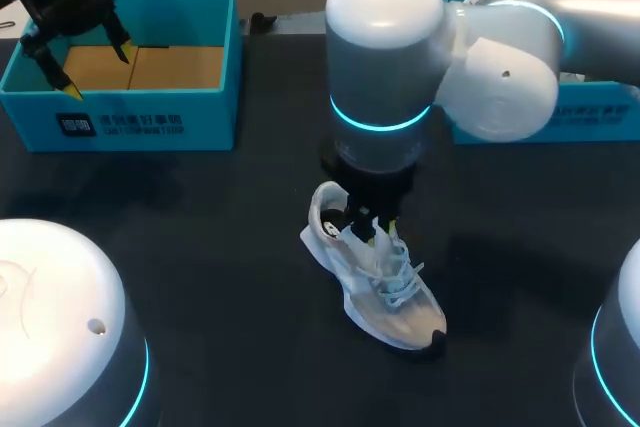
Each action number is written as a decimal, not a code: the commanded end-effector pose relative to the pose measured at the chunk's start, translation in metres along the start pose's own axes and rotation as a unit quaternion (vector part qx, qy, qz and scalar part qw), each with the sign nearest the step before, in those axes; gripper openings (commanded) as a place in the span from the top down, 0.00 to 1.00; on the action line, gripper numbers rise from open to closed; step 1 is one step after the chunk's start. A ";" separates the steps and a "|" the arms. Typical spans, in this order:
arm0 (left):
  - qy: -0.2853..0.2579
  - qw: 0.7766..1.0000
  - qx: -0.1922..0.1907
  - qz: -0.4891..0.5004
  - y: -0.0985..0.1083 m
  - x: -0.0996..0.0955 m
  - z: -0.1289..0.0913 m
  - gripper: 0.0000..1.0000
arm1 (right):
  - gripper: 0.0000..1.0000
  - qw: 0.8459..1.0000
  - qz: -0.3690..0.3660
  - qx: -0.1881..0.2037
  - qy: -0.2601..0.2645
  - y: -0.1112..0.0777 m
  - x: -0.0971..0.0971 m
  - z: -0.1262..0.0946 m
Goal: Take the shoe out of the shoebox, open the shoe tongue, remove and reinsert the insole, then place the shoe into the shoebox
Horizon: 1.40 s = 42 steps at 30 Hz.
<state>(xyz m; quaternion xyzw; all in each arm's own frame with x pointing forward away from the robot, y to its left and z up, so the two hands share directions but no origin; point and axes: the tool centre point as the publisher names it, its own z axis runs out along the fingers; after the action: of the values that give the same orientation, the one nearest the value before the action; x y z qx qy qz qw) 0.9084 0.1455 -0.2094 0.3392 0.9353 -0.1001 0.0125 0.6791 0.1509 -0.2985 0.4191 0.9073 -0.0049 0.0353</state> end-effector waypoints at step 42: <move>0.001 1.000 -0.001 0.000 0.000 0.000 0.000 0.00 | 0.61 0.991 -0.128 -0.020 -0.025 0.034 -0.025 -0.019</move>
<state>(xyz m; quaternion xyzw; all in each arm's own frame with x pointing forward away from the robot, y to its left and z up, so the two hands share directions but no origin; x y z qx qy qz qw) 0.9084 0.1455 -0.2094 0.3392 0.9353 -0.1001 0.0125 0.7200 0.1574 -0.2914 0.3304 0.9418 -0.0061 0.0616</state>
